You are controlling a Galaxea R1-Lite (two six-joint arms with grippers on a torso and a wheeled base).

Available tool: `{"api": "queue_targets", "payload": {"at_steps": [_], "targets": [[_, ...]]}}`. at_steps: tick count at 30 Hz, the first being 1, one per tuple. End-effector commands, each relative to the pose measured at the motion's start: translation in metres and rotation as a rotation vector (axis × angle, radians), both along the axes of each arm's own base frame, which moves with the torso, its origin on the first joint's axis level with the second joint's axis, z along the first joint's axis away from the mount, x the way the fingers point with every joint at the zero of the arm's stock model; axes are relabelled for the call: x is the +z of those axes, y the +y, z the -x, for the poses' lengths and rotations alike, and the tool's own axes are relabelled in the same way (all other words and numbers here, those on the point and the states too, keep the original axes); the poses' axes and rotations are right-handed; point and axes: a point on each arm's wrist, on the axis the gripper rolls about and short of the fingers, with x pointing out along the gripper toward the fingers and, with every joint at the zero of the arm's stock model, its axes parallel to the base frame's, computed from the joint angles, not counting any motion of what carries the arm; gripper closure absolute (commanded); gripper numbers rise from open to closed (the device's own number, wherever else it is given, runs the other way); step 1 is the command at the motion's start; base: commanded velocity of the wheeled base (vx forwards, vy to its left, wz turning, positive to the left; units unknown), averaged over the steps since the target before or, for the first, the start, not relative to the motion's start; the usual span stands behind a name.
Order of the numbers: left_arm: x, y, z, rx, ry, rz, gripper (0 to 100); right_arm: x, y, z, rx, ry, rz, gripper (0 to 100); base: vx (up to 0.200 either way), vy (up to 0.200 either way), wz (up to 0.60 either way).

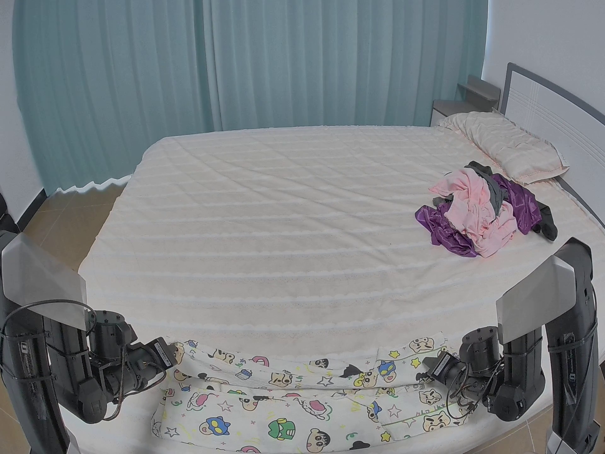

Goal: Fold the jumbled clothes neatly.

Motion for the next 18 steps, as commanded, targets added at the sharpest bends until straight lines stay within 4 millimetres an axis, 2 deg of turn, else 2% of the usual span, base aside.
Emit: {"api": "queue_targets", "payload": {"at_steps": [1, 8, 14, 18], "targets": [[0.001, 0.000, -0.001, -0.001, -0.016, 0.003, 100, 0.002, 0.000, -0.001, 0.000, -0.016, -0.006, 100, 0.000, 0.000, 0.00], [0.004, -0.001, -0.005, 0.006, -0.041, 0.000, 100, 0.011, -0.001, -0.001, -0.020, -0.045, -0.007, 100, 0.000, 0.000, 0.00], [0.008, -0.004, -0.028, 0.009, -0.129, 0.008, 100, 0.027, -0.008, -0.007, -0.049, -0.105, -0.028, 100, 0.000, 0.000, 0.00], [0.012, -0.004, -0.037, 0.011, -0.168, 0.014, 100, 0.030, -0.007, -0.009, -0.045, -0.121, -0.038, 100, 0.000, 0.000, 0.00]]}}
